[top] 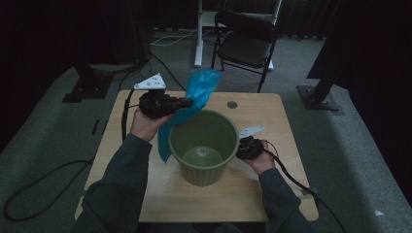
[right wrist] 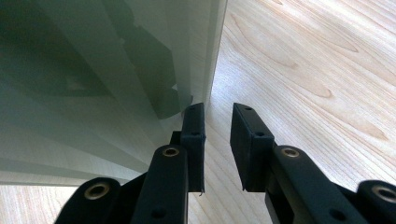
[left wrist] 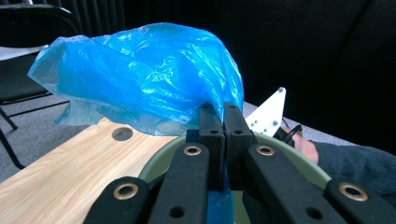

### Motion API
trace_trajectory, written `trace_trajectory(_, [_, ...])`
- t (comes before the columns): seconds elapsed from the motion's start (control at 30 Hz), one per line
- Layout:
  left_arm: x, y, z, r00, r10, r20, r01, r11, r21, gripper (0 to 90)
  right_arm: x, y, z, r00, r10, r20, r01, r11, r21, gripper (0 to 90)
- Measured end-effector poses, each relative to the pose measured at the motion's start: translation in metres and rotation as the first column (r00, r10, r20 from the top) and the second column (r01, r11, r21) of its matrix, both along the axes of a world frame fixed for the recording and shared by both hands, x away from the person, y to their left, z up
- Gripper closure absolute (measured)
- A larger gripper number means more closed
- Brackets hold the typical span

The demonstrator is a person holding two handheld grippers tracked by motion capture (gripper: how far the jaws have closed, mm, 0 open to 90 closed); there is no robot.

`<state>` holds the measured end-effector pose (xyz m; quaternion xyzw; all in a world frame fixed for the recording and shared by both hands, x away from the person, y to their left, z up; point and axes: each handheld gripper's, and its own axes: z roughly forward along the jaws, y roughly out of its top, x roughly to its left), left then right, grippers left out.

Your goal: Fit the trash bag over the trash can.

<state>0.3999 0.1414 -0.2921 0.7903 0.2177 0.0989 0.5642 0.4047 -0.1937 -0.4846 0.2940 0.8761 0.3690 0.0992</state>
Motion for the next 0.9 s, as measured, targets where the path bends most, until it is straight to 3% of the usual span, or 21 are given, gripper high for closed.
trace_trajectory(0.9, [-0.015,-0.048,0.028,0.9935,-0.109,0.033,0.109,0.9941,0.001,88.7,-0.001,-0.005,0.000,0.9999,-0.011,-0.009,0.011,0.9998,0.014,74.3])
